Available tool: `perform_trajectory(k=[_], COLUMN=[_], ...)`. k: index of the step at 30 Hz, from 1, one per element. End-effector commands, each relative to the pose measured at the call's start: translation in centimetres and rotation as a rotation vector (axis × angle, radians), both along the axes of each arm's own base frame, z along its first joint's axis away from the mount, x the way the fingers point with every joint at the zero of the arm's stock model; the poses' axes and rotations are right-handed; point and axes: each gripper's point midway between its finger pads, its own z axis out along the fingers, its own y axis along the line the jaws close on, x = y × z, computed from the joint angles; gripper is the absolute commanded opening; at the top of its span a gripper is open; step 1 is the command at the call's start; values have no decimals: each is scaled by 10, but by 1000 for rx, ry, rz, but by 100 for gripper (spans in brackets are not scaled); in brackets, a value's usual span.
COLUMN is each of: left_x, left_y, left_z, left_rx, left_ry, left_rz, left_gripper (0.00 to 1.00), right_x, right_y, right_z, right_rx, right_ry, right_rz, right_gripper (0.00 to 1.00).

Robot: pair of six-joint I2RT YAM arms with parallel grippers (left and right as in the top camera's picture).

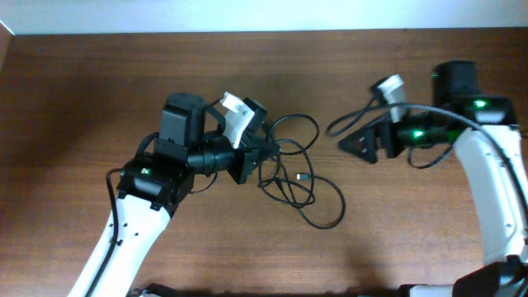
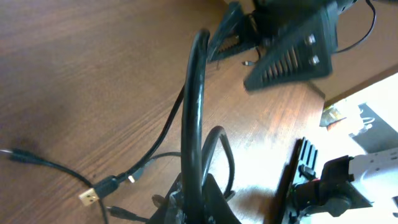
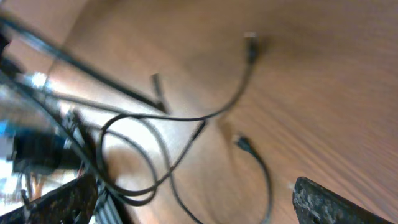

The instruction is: Untangle cables

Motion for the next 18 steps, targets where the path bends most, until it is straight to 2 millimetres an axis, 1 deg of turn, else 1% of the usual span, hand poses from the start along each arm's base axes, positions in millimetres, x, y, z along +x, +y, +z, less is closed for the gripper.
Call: perform_trajectory(k=[1, 2, 3, 5, 6, 7, 8, 9, 10, 11, 12, 13, 14, 15, 16, 17, 18], left_x=[19, 22, 24, 30, 27, 21, 15, 11, 7, 6, 7, 8, 11, 17, 22, 27, 29], left_y=[12, 12, 12, 16, 12, 6, 2, -1, -4, -4, -4, -3, 0, 5, 14, 24, 36], left_z=[1, 4, 7, 5, 9, 13, 16, 18, 19, 20, 20, 19, 17, 11, 1, -9, -21], left_rx=[82, 70, 65, 58, 23, -9, -32, -48, -63, -66, -65, -62, -46, -13, 39, 96, 161], left_ry=[-116, -117, -125, -77, -56, -50, -40, -33, -28, -27, -27, -28, -31, -30, -15, 0, 22], left_rz=[78, 95, 104, 176, 162, 117, 80, 54, 31, 27, 29, 35, 58, 102, 160, 222, 282], left_gripper=[6, 2, 0, 0, 0, 0, 0, 0, 0, 0, 0, 0, 0, 16, 22, 42, 60], right_x=[-25, -33, -41, -57, -61, -61, -61, -59, -58, -58, -58, -58, -57, -54, -48, -38, -26], right_y=[44, 55, 68, 90, 98, 103, 108, 109, 109, 109, 109, 109, 108, 104, 97, 84, 67], right_z=[8, 8, 8, 8, 9, 9, 11, 11, 12, 12, 12, 12, 11, 10, 11, 11, 11], right_rx=[0, -1, 2, 5, 8, 10, 10, 12, 12, 12, 12, 12, 10, 4, 3, 5, 8], right_ry=[-84, -93, -93, -96, -108, -128, -185, -199, -206, -206, -205, -202, -194, -171, -156, -121, -87], right_rz=[204, 255, 302, 382, 409, 428, 472, 471, 471, 471, 470, 468, 459, 425, 387, 311, 224], right_gripper=[99, 99, 99, 99, 100, 94, 88, 82, 69, 50, 31, 6, 4, 4, 4, 4, 4])
